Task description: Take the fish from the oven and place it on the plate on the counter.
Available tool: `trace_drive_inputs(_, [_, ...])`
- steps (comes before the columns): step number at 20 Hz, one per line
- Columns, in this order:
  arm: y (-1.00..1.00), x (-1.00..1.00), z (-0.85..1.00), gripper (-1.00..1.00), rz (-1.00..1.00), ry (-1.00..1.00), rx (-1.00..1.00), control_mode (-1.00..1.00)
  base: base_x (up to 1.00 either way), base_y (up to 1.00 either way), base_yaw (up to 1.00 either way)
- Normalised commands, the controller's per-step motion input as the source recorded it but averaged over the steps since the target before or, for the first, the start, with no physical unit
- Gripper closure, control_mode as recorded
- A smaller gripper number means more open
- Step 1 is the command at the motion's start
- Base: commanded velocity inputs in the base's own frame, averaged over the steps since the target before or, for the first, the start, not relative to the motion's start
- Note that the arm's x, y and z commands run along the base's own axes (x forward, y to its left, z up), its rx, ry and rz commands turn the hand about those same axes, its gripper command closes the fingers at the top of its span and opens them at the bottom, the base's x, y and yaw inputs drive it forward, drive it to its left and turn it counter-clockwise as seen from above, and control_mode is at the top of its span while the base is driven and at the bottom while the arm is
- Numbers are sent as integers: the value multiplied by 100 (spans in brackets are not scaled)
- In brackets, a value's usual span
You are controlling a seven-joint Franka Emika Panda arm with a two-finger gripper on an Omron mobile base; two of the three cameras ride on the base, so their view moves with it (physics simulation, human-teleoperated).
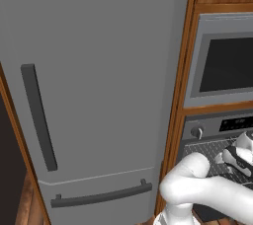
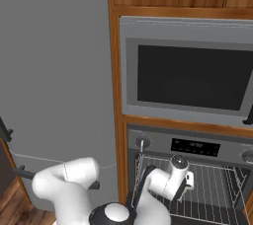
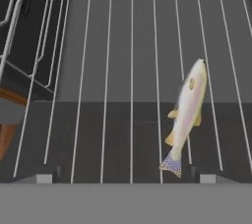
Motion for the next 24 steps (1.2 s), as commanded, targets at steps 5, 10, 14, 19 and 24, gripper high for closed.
trace_drive_inputs(5, [-24, 27, 0, -100, 0, 7, 5, -100, 0, 0, 0])
trace_drive_inputs(10, [-37, 4, -12, -100, 0, 2, 7, -100, 0, 0, 0])
trace_drive_inputs(14, [-38, 0, -15, -100, -1, 0, 8, -100, 0, 0, 0])
trace_drive_inputs(19, [-25, 8, -17, -100, 0, 0, 5, -100, 0, 0, 0])
trace_drive_inputs(24, [0, 20, -16, -100, 0, 0, 0, -100, 0, 0, 0])
